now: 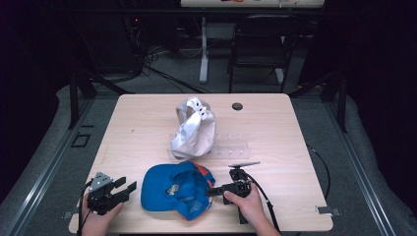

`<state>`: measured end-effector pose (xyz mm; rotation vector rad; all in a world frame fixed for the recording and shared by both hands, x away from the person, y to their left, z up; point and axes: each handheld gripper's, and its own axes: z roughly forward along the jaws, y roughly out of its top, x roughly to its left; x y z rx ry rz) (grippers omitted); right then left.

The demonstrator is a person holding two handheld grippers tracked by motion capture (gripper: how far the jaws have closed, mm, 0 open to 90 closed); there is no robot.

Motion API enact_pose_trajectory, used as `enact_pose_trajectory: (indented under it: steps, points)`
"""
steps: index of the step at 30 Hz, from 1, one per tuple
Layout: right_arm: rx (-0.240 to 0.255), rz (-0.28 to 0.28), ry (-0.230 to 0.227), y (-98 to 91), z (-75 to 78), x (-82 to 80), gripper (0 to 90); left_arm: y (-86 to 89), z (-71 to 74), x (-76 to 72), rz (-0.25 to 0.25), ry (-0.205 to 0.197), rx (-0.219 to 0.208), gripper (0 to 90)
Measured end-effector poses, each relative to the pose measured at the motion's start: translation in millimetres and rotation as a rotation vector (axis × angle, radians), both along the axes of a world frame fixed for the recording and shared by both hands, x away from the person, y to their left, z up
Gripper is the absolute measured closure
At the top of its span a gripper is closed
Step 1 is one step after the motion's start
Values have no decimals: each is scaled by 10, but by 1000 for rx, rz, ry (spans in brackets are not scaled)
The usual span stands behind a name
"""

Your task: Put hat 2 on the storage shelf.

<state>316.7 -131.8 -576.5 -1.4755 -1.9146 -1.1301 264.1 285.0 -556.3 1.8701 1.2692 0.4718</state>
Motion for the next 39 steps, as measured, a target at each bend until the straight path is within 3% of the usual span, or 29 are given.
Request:
enact_pose_trajectory:
  steps: [4, 8, 10, 11, 12, 15, 26, 27, 28, 30, 31, 32, 33, 34, 39]
  points:
    - [62, 3, 11, -6, 60, -19, 657, -9, -1, 2, -5, -1, 2, 500]
    - [57, 10, 6, 10, 108, -25, 705, -14, 3, 0, -5, -1, 4, 500]
    - [46, 14, 8, 9, 120, -25, 739, -12, 1, 1, -4, -1, 4, 500]
    - [39, -16, 14, 27, 128, -38, 752, -11, 1, 2, -3, -2, 4, 500]
    - [7, 9, 16, 4, 140, -29, 765, -9, 1, 1, -3, -1, 3, 500]
    - [30, 2, 27, 10, 125, -28, 770, -11, 2, 1, -4, -2, 4, 500]
    - [-27, -29, 31, -22, 277, -27, 773, -18, 5, -2, -5, -4, 5, 500]
    - [-34, -75, 40, 1, 305, -38, 773, -21, 5, -2, -6, -3, 5, 501]
    - [-38, -33, 31, -33, 321, -17, 773, -23, 4, -2, -8, -4, 5, 501]
    - [-41, -42, 34, -35, 375, -9, 774, -26, 5, -1, -10, -3, 6, 500]
    - [-87, -22, 36, -61, 427, 3, 773, -27, 4, -1, -11, -2, 5, 500]
    - [-56, -26, 39, -54, 447, 7, 773, -28, 3, 0, -10, -2, 3, 501]
    - [-59, -51, 43, -38, 484, 1, 774, -29, 3, 2, -10, -2, 3, 500]
    - [-70, -16, 40, -64, 522, 21, 774, -36, -4, 5, -7, -12, -3, 500]
    - [-106, 6, 59, -135, 724, 79, 775, -56, -1, 22, -15, -14, -3, 501]
